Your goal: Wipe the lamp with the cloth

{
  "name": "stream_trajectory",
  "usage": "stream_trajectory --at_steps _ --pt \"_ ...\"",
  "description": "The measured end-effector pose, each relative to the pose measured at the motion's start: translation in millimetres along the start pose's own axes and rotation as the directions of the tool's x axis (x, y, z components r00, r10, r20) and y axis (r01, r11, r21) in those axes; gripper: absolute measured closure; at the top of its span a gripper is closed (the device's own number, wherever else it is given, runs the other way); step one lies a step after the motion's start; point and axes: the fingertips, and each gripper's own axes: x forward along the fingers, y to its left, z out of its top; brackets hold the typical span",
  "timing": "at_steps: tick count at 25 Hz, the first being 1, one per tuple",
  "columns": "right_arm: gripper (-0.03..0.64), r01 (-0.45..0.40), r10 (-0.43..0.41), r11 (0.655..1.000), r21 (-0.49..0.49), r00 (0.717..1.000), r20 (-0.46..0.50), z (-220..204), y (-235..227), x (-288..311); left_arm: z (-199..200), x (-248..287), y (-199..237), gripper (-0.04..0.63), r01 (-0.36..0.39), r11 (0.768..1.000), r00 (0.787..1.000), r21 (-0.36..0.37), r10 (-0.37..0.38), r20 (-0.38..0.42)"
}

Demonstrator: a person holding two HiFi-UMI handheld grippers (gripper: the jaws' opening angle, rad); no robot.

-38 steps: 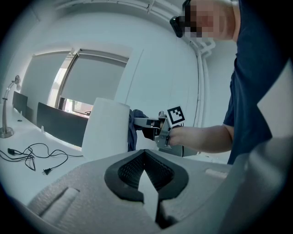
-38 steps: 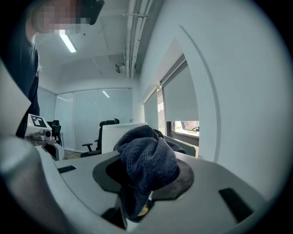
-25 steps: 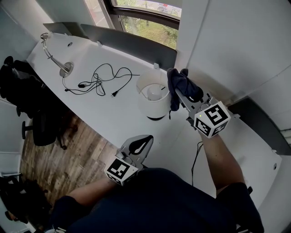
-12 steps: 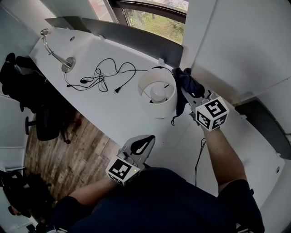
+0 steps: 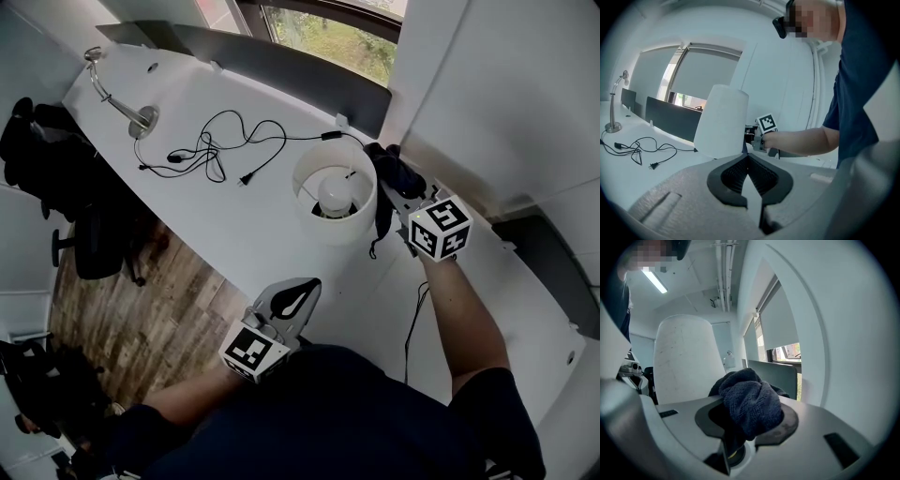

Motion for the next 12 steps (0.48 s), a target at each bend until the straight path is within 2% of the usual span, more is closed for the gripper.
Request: stream_trajectory --at_steps 5,12 --pt "0.486 -0.037 0.037 0.999 -0.003 0.999 0.01 12.3 1.8 2.6 -0.1 -0.3 1.1 0.589 0.001 1.0 1.0 0.002 -0.001 0.007" --pt "0.486 -0.119 0.121 0.992 -0.03 0.99 0.067 58.7 16.1 5.4 3.6 -5.6 -0.5 0.589 0.007 1.0 1.0 0.011 -0.007 0.027"
